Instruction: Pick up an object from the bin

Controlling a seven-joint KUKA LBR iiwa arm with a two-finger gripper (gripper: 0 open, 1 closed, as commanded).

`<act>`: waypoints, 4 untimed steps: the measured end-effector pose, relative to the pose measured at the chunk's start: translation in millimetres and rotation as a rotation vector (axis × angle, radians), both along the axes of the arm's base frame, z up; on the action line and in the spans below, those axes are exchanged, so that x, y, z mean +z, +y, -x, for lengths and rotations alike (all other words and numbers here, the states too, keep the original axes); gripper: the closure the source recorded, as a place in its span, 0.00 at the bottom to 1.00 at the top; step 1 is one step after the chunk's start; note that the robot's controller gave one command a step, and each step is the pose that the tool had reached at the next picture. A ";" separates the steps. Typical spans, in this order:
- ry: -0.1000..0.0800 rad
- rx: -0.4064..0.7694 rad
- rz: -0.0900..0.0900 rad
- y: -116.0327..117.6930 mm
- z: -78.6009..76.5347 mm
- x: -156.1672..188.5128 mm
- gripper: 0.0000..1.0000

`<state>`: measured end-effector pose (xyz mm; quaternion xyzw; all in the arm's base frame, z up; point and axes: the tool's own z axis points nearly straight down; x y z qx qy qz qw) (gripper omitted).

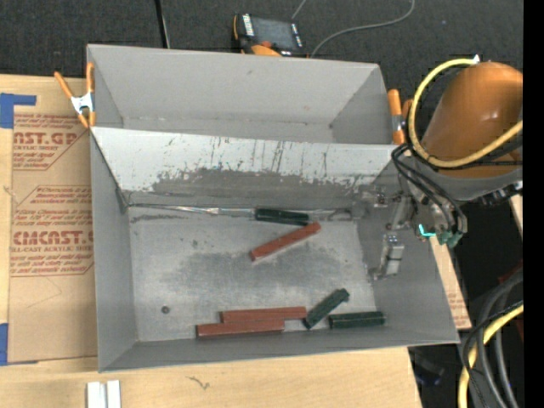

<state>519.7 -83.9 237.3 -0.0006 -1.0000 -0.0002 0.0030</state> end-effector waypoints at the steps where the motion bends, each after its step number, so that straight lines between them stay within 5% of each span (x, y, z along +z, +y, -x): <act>1: 0.001 0.056 -0.001 -27.1 23.4 -171.5 0.00; 2: -0.016 0.138 0.001 11.0 35.9 -166.3 0.00; 3: -0.003 0.136 0.000 9.8 38.4 -165.8 1.00; 4: -0.015 0.193 0.002 9.5 31.7 -10.2 1.00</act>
Offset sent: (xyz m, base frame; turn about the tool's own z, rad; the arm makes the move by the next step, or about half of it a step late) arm -0.0212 -0.0275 -0.1673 -0.0567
